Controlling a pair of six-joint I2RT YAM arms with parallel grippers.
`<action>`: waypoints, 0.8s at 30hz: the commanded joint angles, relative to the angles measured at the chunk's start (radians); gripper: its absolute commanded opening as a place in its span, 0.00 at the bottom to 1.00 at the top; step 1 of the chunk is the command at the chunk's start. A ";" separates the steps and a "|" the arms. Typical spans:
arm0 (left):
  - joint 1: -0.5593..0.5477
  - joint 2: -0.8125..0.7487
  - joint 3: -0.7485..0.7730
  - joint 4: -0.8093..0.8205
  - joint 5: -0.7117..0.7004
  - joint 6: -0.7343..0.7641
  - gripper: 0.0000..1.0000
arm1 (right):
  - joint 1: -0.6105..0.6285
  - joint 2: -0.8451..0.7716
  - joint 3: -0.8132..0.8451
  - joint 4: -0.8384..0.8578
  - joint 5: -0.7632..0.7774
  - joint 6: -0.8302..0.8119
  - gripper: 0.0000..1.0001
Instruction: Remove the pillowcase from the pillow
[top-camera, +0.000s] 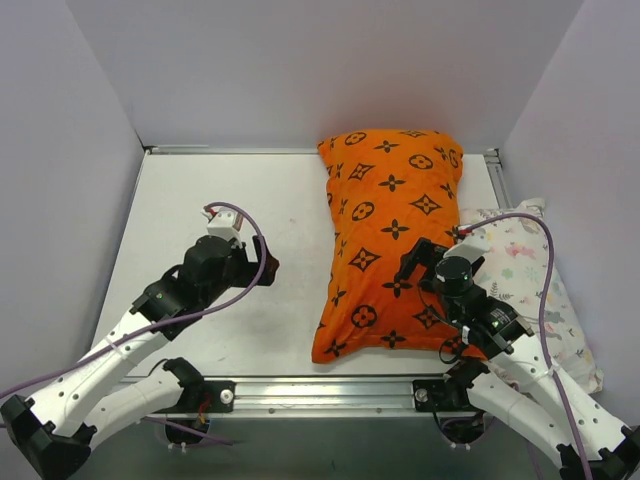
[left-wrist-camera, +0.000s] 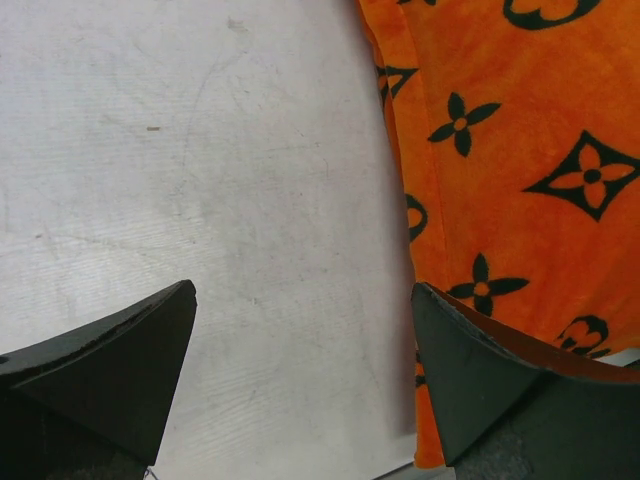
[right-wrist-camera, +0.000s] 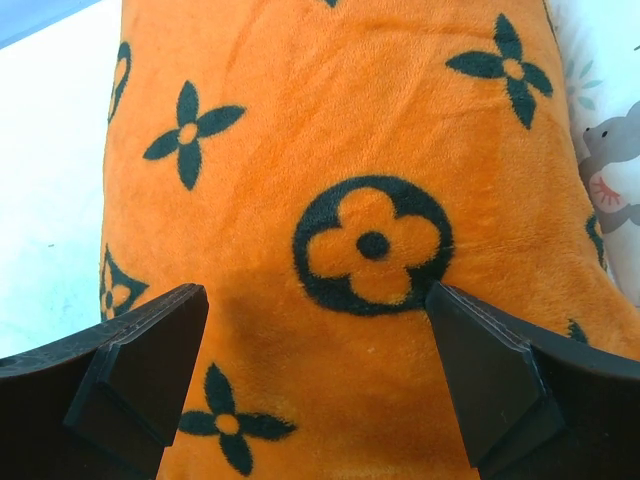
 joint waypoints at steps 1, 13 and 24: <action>-0.001 0.032 0.028 0.100 0.078 0.014 0.97 | 0.004 0.001 0.026 -0.029 0.016 -0.042 1.00; 0.057 0.285 0.175 0.240 0.143 0.054 0.97 | 0.270 0.338 0.316 -0.161 0.223 -0.188 1.00; 0.300 0.793 0.319 0.763 0.778 -0.116 0.97 | 0.436 0.746 0.475 -0.296 0.476 -0.144 1.00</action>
